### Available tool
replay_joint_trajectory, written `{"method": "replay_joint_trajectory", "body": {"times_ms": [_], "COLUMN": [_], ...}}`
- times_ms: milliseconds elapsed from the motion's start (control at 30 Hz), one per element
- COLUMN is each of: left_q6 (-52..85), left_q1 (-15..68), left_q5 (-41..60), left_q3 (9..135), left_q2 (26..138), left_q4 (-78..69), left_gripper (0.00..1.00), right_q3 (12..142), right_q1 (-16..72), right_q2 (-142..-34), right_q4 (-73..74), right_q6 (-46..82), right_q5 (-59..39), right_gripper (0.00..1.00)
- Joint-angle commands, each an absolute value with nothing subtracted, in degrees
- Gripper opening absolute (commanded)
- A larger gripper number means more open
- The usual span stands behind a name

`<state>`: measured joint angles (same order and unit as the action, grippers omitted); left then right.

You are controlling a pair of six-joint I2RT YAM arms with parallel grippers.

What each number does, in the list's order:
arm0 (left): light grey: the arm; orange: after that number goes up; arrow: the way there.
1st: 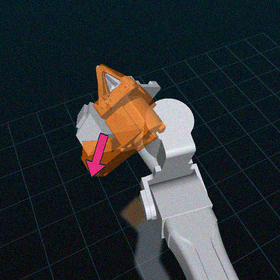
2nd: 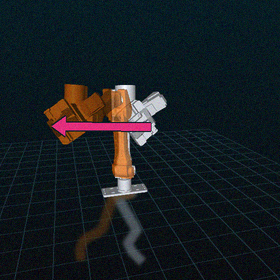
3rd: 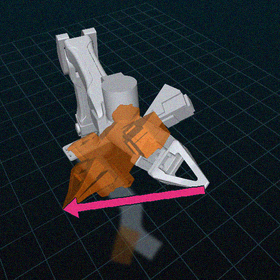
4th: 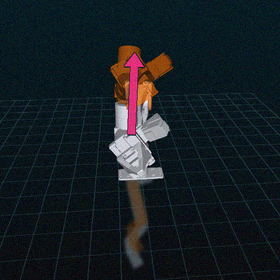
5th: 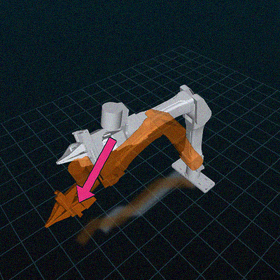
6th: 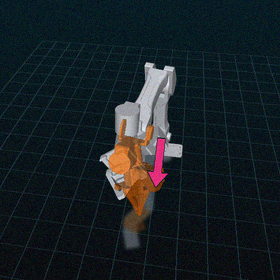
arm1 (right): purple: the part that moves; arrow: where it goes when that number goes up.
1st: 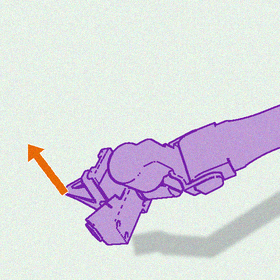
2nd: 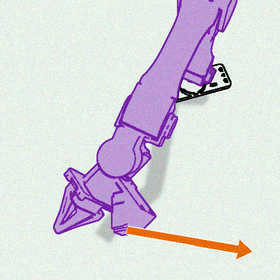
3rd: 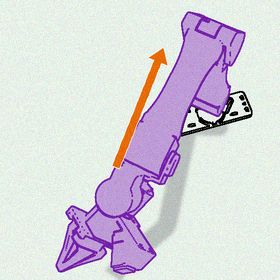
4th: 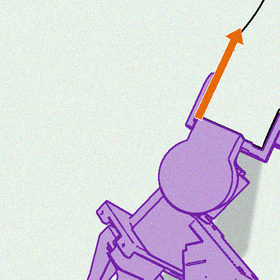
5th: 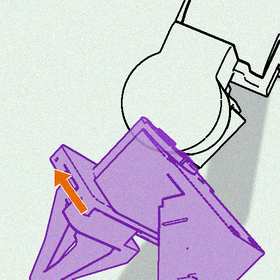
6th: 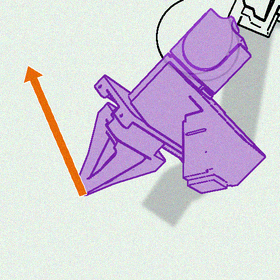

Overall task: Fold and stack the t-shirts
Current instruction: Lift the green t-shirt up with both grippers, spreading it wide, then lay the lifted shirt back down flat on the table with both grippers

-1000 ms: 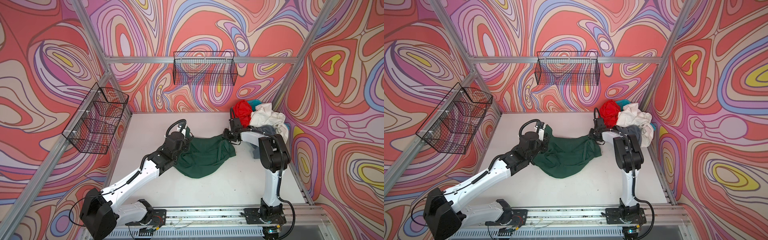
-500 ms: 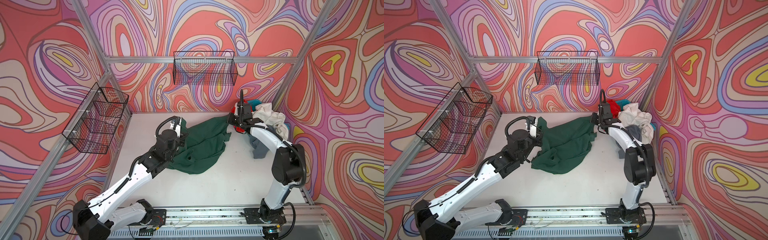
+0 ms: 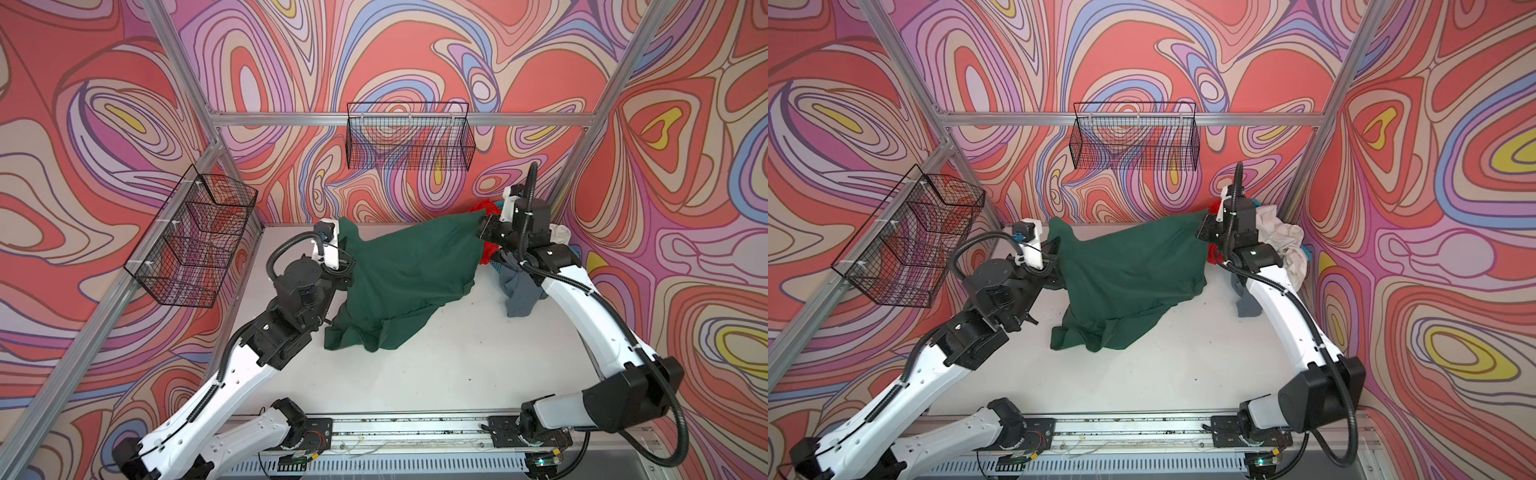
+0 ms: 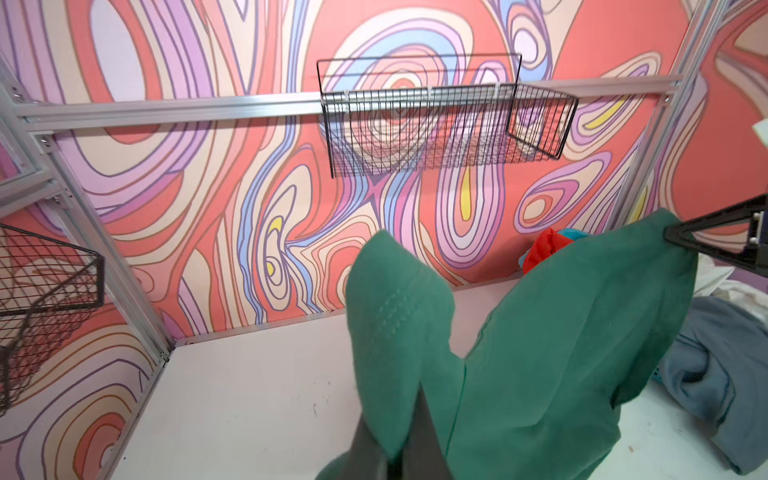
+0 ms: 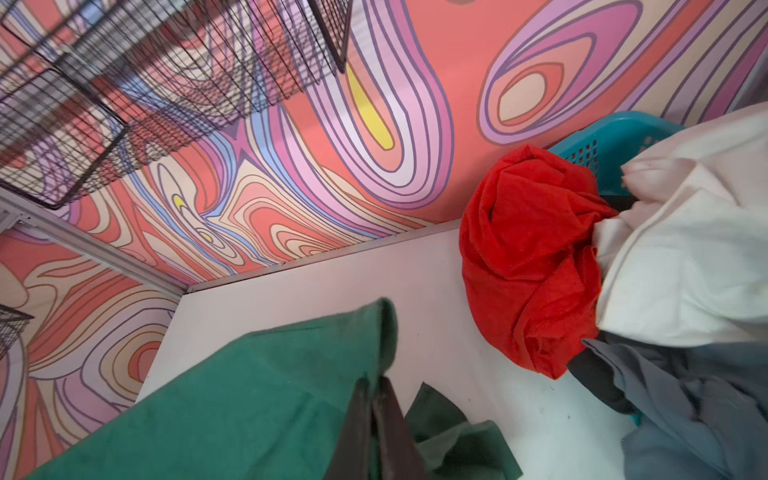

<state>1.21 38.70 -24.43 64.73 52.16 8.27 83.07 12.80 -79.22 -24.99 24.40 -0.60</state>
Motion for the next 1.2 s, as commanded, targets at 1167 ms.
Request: {"method": "replay_joint_trajectory", "body": {"times_ms": [1167], "left_q6": [-8.03], "left_q1": [28.49], "left_q5": [-35.06], "left_q3": [74.1], "left_q2": [90.85], "left_q4": [-10.56], "left_gripper": [0.0], "right_q3": [78.7], "right_q1": [13.27], "right_q2": [-95.29], "right_q4": [-18.84], "right_q6": [25.04], "right_q5": [4.42], "right_gripper": [0.0]}}
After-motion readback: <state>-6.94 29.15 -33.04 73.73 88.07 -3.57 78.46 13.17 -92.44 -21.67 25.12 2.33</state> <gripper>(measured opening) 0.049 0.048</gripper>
